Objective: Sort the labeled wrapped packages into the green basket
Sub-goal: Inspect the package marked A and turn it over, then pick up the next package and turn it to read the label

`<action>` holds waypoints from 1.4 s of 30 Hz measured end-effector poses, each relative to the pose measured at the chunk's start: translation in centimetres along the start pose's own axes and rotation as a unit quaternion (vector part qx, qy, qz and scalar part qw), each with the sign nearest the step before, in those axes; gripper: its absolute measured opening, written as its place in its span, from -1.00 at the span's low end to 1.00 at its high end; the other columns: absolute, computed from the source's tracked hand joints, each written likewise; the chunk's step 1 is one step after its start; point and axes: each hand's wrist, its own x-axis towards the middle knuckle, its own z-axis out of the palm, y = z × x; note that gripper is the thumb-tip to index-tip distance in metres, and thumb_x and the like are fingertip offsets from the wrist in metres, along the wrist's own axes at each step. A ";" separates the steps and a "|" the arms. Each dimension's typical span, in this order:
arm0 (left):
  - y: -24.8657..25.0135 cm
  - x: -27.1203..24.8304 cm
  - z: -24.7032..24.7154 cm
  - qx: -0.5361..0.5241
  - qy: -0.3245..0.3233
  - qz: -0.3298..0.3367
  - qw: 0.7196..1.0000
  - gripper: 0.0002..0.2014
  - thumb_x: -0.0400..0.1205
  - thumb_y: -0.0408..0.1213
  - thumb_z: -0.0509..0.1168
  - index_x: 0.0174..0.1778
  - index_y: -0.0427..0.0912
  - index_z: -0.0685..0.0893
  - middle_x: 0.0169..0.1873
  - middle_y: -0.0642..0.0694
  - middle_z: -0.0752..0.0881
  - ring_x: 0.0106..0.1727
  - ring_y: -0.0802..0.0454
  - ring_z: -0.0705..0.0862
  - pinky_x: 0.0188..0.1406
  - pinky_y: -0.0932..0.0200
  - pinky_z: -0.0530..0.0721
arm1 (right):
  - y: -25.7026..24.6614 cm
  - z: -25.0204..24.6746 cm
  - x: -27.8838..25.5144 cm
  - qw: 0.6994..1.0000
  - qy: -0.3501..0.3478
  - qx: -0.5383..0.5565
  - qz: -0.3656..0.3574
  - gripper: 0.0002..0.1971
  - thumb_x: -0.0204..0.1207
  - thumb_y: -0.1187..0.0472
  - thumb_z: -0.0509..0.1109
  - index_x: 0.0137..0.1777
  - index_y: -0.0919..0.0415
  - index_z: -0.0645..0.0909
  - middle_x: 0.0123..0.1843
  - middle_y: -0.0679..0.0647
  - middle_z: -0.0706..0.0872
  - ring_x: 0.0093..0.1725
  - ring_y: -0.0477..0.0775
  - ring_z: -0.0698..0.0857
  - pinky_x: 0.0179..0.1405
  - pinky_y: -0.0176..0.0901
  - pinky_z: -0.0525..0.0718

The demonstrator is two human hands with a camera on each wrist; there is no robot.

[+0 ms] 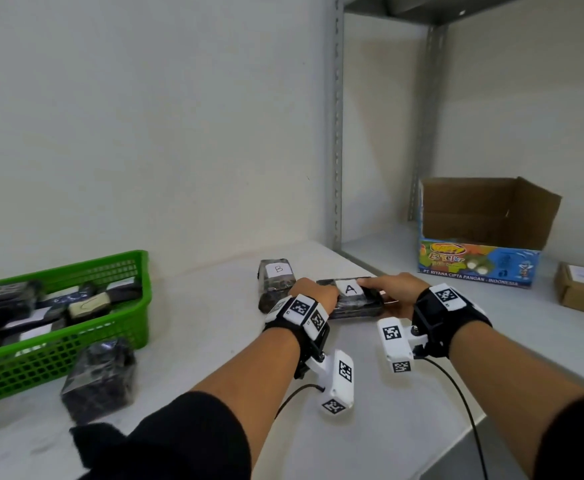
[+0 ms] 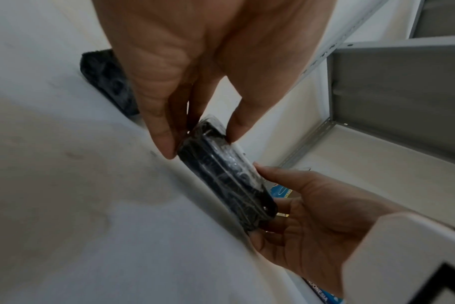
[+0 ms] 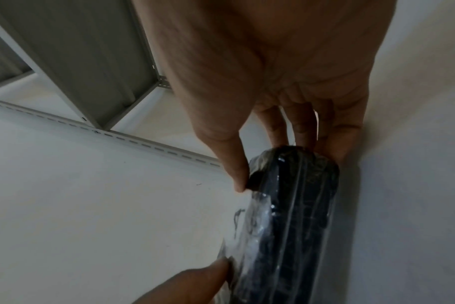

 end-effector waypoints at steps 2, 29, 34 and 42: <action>0.6 0.0 0.4 0.036 0.018 0.019 0.999 -0.73 0.61 -0.12 0.29 -0.05 -0.26 0.74 0.03 -0.24 0.79 0.12 -0.24 0.77 0.12 0.04 0.73 | 0.2 -0.3 0.7 1.000 0.009 -0.016 -0.001 -0.53 0.40 0.10 0.75 0.15 0.41 0.74 0.03 0.32 0.85 0.02 0.35 0.88 0.19 0.30 0.85; -0.8 -3.2 -4.6 0.169 0.060 0.069 0.981 -0.72 0.58 -0.10 0.33 0.06 -0.22 0.71 -0.12 -0.10 0.72 -0.14 -0.07 0.66 -0.39 0.30 0.51 | -5.3 3.0 -4.5 0.916 0.104 -0.324 -0.213 -0.35 0.53 -0.06 0.56 0.59 0.13 0.53 0.56 0.21 0.62 0.50 0.28 0.61 0.46 0.06 0.57; -2.8 -8.6 -11.3 0.245 0.083 0.107 0.960 -0.64 0.62 -0.01 0.28 0.21 -0.15 0.70 0.13 -0.11 0.75 0.24 -0.11 0.69 0.05 0.19 0.60 | -6.9 9.3 -9.3 0.886 0.020 -0.355 -0.297 -0.12 0.52 -0.06 0.57 0.78 0.05 0.24 0.78 0.16 0.29 0.80 0.19 0.20 0.74 0.14 0.32; -10.4 -15.1 -22.6 0.308 0.168 0.039 0.936 -0.34 0.51 0.12 0.35 0.50 -0.13 0.53 0.41 -0.13 0.61 0.41 -0.12 0.59 0.35 0.08 0.60 | -7.4 21.4 -16.3 0.841 -0.106 -0.432 -0.307 0.10 0.51 -0.22 0.57 0.86 -0.06 -0.07 0.89 0.08 -0.19 0.86 0.25 -0.23 0.78 0.34 0.09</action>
